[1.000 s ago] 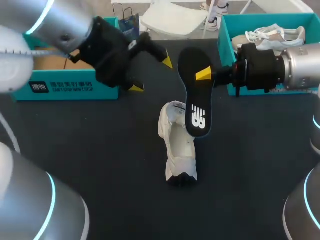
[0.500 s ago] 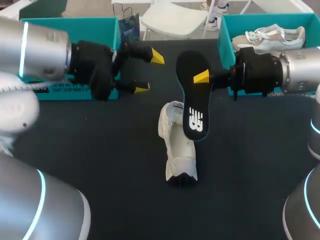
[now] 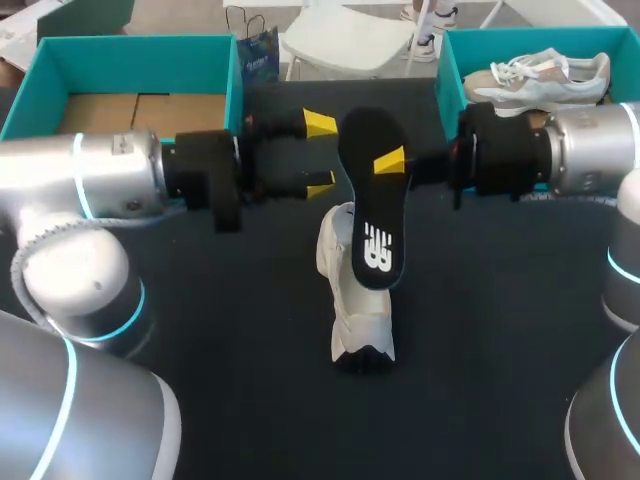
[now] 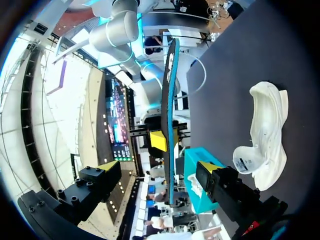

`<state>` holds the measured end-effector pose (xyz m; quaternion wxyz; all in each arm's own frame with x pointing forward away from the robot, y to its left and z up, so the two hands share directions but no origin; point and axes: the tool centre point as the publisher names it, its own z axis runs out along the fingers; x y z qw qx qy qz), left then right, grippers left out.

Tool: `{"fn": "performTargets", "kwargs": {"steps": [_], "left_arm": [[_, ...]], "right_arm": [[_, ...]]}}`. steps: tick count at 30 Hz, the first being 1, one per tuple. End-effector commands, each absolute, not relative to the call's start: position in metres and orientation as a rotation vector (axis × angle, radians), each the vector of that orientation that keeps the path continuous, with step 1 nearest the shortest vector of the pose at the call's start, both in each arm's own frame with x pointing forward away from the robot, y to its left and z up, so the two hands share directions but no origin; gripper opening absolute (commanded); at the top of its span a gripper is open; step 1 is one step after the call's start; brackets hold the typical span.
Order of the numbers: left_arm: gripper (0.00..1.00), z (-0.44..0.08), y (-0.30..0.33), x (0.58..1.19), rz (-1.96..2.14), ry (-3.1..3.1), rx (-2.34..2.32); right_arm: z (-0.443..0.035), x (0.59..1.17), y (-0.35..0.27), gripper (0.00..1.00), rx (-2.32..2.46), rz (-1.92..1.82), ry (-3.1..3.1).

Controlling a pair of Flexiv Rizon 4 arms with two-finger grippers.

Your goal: Take the shoe out of the shoebox, open the shoe tongue, remove and reinsert the insole, then place the shoe into the shoebox

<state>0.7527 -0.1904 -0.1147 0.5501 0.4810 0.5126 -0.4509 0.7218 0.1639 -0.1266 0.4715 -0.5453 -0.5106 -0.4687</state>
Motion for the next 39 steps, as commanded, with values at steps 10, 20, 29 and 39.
{"fn": "performTargets", "kwargs": {"steps": [10, 20, 29, 39], "left_arm": [[0.44, -0.121, -0.229, 0.768, -1.096, 1.134, 1.104], [0.27, -0.128, -0.236, 0.771, -1.09, 1.153, 1.099], [0.11, -0.133, -0.243, 0.768, -1.107, 1.165, 1.064], [0.0, -0.137, -0.246, 0.764, -1.118, 1.171, 1.062]], "right_arm": [[-0.13, 0.721, 0.172, 0.0, -1.332, -1.143, -1.252], [-0.131, 0.719, 0.171, 0.0, -1.334, -1.148, -1.248], [-0.132, 0.72, 0.172, 0.0, -1.331, -1.139, -1.25], [-0.133, 0.721, 0.172, 0.0, -1.331, -1.14, -1.25]]}}
